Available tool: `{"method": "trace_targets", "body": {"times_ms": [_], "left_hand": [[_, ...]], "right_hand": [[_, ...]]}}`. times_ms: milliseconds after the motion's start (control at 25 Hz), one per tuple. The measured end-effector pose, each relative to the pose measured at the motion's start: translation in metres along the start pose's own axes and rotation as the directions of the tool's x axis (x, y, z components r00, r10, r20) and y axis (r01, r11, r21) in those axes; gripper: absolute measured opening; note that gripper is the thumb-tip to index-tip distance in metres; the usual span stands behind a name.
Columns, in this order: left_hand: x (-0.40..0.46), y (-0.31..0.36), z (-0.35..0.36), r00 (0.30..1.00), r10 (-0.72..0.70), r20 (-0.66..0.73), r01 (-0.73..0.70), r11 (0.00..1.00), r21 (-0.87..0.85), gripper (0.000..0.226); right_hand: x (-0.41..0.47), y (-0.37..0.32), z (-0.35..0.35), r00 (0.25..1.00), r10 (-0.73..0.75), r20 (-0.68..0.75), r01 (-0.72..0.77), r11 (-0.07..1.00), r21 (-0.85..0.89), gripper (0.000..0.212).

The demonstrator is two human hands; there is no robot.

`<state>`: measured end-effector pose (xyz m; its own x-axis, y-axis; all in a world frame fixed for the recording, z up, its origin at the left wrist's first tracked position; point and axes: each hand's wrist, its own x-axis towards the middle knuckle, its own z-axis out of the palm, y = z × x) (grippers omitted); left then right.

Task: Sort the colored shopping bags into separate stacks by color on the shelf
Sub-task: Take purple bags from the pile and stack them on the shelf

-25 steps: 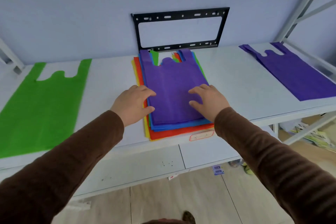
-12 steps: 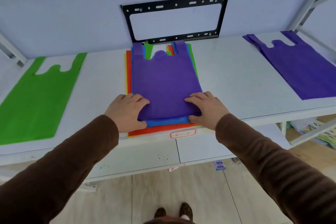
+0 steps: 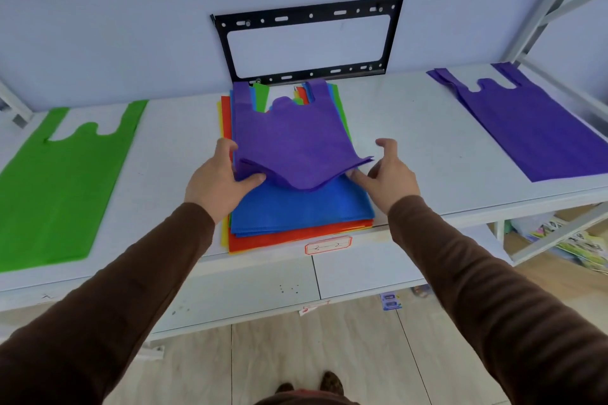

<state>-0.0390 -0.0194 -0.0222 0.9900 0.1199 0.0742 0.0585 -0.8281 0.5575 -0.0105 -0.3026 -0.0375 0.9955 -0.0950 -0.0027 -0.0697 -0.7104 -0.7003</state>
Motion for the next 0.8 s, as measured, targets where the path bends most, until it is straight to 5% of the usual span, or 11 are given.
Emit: {"method": "trace_targets", "body": {"times_ms": [120,200,320,440,520,640,800], "left_hand": [[0.010,0.002,0.001,0.960,-0.252,0.125,0.277,0.922,-0.270,0.066],[0.017,-0.001,-0.004,0.932,-0.332,0.144,0.360,0.892,-0.274,0.068],[0.022,0.001,-0.004,0.896,-0.332,0.294,0.420,0.848,-0.323,0.072],[0.022,0.008,-0.006,0.852,-0.284,0.441,0.506,0.666,-0.549,0.076],[0.022,0.011,-0.008,0.816,-0.262,0.516,0.573,0.494,-0.654,0.069],[0.022,0.010,-0.007,0.802,-0.292,0.520,0.591,0.273,-0.759,0.061],[0.024,0.009,0.004,0.839,-0.321,0.439,0.526,0.274,-0.805,0.070]], "right_hand": [[0.007,-0.006,0.001,0.969,0.162,0.186,-0.214,0.926,0.311,0.041],[0.012,-0.009,0.000,0.939,0.231,0.253,-0.324,0.839,0.438,0.040],[0.014,-0.014,-0.001,0.874,0.317,0.368,-0.482,0.660,0.576,0.042],[0.024,-0.012,-0.006,0.819,0.331,0.468,-0.574,0.466,0.674,0.051],[0.031,-0.010,-0.008,0.829,0.284,0.481,-0.548,0.583,0.600,0.040],[0.033,-0.005,-0.009,0.848,0.245,0.471,-0.474,0.749,0.464,0.062],[0.027,0.012,-0.017,0.823,0.166,0.543,-0.457,0.761,0.461,0.054]]}}
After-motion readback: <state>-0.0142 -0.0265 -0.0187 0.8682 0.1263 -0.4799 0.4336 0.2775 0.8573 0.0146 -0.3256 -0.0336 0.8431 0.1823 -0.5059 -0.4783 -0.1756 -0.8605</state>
